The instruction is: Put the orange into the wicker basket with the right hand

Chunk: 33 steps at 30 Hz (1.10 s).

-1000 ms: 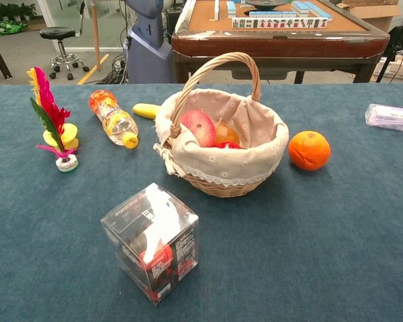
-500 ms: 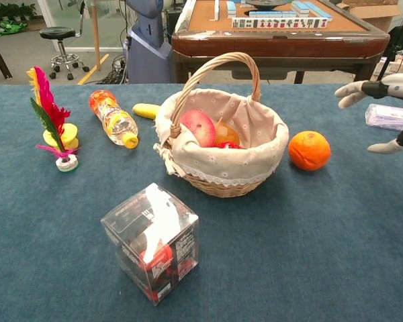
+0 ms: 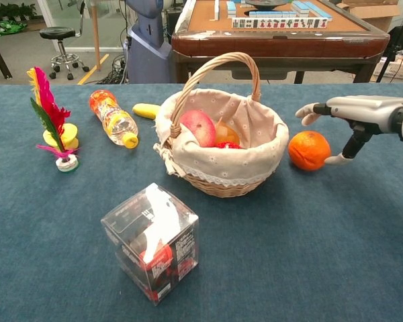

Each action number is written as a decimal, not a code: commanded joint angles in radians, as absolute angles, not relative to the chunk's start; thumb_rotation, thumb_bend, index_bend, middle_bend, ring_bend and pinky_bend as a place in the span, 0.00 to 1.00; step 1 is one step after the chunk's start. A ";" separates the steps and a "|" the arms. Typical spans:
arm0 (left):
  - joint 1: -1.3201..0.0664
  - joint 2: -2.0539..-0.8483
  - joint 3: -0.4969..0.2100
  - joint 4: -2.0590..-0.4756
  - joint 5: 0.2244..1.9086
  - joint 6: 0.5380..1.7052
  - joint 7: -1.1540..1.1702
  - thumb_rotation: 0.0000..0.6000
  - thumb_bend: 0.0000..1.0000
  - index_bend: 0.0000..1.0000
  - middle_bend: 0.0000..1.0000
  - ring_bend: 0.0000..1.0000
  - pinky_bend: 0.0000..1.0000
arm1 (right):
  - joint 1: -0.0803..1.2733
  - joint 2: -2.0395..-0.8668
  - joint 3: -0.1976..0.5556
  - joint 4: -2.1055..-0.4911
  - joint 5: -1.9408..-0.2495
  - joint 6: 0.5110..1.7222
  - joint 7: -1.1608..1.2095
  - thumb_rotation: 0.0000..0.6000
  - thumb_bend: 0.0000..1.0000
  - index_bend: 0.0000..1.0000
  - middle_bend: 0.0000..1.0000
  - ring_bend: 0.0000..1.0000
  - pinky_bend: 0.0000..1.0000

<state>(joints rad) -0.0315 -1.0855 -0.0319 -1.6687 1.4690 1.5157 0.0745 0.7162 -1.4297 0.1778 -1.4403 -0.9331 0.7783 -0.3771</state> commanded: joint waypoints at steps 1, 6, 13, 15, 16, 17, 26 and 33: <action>-0.030 -1.084 -0.031 -1.669 1.468 1.515 0.074 1.00 0.22 0.12 0.02 0.00 0.00 | 0.730 -1.453 0.169 -1.417 -0.916 0.780 -0.395 1.00 0.23 0.14 0.13 0.03 0.13; -0.026 -1.082 -0.029 -1.666 1.467 1.518 0.071 1.00 0.22 0.13 0.02 0.00 0.00 | 0.742 -1.492 0.154 -1.371 -0.904 0.792 -0.410 1.00 0.27 0.24 0.17 0.08 0.19; -0.023 -1.082 -0.028 -1.663 1.468 1.520 0.067 1.00 0.22 0.14 0.02 0.00 0.00 | 0.730 -1.522 0.148 -1.327 -0.941 0.836 -0.377 1.00 0.36 0.38 0.26 0.18 0.35; -0.023 -1.083 -0.028 -1.662 1.469 1.520 0.066 1.00 0.22 0.14 0.02 0.00 0.00 | 0.718 -1.504 0.149 -1.352 -0.968 0.847 -0.343 1.00 0.36 0.40 0.28 0.21 0.40; -0.023 -1.083 -0.028 -1.661 1.469 1.520 0.065 1.00 0.22 0.14 0.02 0.00 0.00 | 0.711 -1.491 0.150 -1.370 -0.983 0.855 -0.324 1.00 0.36 0.40 0.28 0.21 0.41; -0.023 -1.083 -0.029 -1.660 1.469 1.520 0.064 1.00 0.22 0.14 0.02 0.00 0.00 | 0.702 -1.474 0.151 -1.391 -1.002 0.864 -0.305 1.00 0.36 0.41 0.29 0.22 0.42; -0.027 -1.086 -0.029 -1.658 1.473 1.516 0.064 1.00 0.22 0.14 0.02 0.00 0.00 | 0.635 -1.248 0.164 -1.683 -1.145 0.916 -0.131 1.00 0.36 0.41 0.30 0.24 0.46; -0.026 -1.089 -0.028 -1.661 1.480 1.520 0.065 1.00 0.22 0.14 0.02 0.00 0.00 | 0.633 -1.157 0.192 -1.850 -1.182 0.857 0.043 1.00 0.36 0.41 0.30 0.24 0.47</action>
<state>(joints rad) -0.0265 -1.0892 -0.0281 -1.6605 1.4800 1.5195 0.0656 0.6378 -1.1896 0.1764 -1.7988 -1.1567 0.8831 -0.0238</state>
